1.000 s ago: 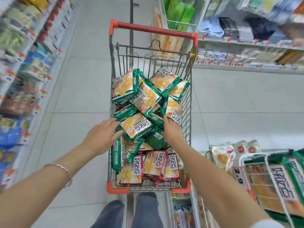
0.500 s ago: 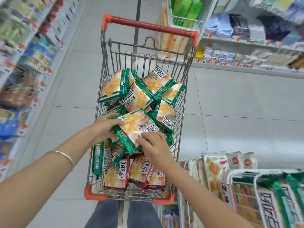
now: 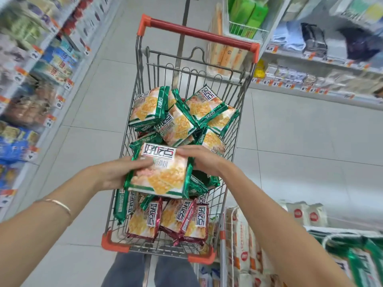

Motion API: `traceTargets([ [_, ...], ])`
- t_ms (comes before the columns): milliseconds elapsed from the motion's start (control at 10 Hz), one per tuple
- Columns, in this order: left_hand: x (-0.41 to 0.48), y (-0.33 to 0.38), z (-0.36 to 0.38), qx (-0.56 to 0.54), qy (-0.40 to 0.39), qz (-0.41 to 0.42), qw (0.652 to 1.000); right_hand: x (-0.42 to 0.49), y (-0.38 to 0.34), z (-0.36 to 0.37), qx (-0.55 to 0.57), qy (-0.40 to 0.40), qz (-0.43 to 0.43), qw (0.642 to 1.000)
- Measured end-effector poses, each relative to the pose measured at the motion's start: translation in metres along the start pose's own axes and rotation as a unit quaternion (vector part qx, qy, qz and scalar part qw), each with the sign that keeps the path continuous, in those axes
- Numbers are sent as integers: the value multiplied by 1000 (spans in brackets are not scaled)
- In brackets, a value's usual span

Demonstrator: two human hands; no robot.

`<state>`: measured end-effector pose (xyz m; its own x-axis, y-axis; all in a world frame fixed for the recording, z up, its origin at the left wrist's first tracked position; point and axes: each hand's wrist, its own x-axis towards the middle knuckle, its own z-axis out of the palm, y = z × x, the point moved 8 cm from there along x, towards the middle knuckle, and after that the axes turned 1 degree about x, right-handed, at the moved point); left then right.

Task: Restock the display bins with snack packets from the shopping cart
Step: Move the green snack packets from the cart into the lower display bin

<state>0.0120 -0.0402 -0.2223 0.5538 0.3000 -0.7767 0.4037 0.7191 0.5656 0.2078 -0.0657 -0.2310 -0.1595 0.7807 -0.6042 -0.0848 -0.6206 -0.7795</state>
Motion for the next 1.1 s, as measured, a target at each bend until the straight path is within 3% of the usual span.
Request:
traceTargets([
  [100, 8, -8, -7, -32, 73, 10, 997, 2, -3, -52, 17, 292, -106, 950],
  [200, 7, -11, -14, -85, 137, 31, 986, 23, 6, -64, -632, 291, -86, 713],
  [300, 4, -17, -20, -86, 160, 32, 983, 46, 31, -62, -829, 104, -33, 548],
  [400, 2, -27, -31, -81, 201, 14, 976, 50, 13, -64, -872, 46, -49, 486],
  [500, 0, -29, -35, -106, 239, 22, 965, 35, -22, -58, -865, 10, -70, 497],
  [600, -2, -21, -44, -111, 287, 78, 948, 1, -70, -69, -637, 95, -97, 759],
  [700, -7, -10, -50, -71, 329, 131, 932, -21, -71, -83, -286, 177, -54, 940],
  [800, -5, 5, -32, -54, 269, 142, 951, -32, -29, -49, -43, 133, 20, 990],
  [900, -9, 8, -8, -46, 171, 86, 980, -51, 10, -7, 81, 133, 44, 987],
  [1000, -32, 8, 33, 6, 28, 44, 999, -85, 37, 27, 159, 172, 31, 972],
  [1100, -60, -4, 67, 126, -39, 23, 991, -131, 58, 55, 164, 223, 21, 961],
])
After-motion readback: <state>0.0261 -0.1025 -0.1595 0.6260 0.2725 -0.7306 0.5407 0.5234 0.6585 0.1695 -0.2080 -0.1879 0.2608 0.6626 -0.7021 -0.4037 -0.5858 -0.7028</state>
